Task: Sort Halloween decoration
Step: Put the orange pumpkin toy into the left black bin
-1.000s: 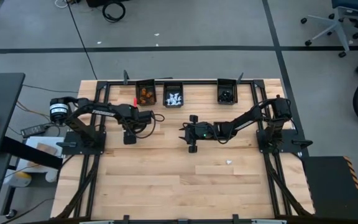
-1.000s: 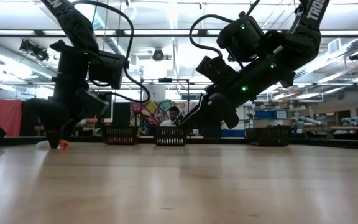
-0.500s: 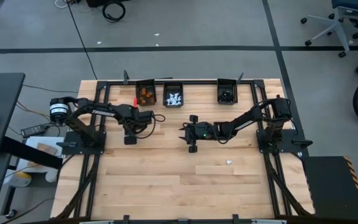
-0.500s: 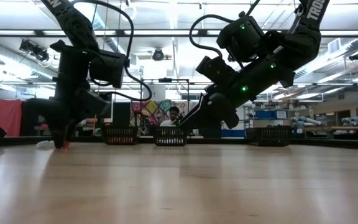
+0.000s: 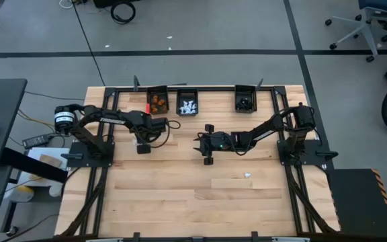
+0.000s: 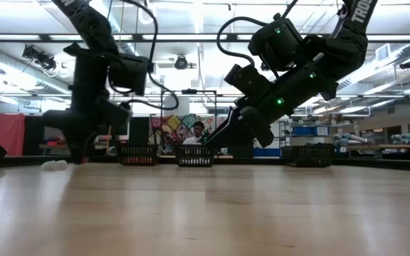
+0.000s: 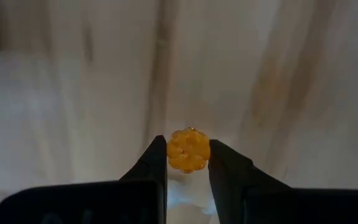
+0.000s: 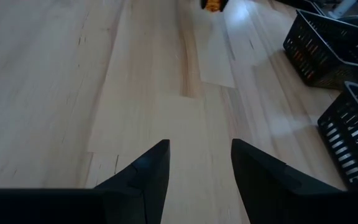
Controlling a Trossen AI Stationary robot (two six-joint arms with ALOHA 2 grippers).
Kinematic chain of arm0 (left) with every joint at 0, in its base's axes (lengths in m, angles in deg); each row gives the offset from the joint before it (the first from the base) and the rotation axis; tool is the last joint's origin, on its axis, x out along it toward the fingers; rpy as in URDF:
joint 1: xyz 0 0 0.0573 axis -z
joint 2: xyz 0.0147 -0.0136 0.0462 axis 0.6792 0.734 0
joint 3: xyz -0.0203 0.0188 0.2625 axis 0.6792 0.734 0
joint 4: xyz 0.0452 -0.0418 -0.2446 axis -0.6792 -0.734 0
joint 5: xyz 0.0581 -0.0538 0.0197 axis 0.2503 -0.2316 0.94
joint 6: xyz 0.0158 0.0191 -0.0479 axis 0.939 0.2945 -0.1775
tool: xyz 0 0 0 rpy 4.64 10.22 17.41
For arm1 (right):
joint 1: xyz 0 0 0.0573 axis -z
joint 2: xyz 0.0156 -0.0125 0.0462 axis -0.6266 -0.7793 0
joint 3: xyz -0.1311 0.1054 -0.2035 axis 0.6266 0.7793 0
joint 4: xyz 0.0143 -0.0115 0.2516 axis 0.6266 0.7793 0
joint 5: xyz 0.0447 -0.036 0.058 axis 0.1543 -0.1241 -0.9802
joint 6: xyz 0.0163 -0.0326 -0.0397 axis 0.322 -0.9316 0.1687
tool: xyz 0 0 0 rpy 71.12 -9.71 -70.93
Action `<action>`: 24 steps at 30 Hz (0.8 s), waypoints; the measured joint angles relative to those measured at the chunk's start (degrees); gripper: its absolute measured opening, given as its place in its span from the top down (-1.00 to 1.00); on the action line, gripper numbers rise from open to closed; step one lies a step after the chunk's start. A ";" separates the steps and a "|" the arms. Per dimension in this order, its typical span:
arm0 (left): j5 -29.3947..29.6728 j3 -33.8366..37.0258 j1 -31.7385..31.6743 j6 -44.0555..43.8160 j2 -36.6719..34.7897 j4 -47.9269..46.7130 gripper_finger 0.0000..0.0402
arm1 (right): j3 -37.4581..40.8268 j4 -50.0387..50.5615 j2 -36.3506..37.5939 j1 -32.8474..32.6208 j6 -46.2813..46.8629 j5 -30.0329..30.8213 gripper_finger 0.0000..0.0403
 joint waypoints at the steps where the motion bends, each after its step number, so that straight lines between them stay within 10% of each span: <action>1: 0.59 -0.74 0.00 -0.02 0.00 -0.61 0.66 | 0.00 0.07 0.00 0.00 0.00 0.00 0.13; 14: 22.97 -10.09 -1.62 4.66 -0.09 2.19 0.62 | 0.00 1.13 0.00 0.00 0.36 0.48 0.13; 24: 20.84 -8.52 -11.81 18.27 -0.11 18.56 0.61 | 0.00 1.27 0.00 -0.02 0.36 0.48 0.13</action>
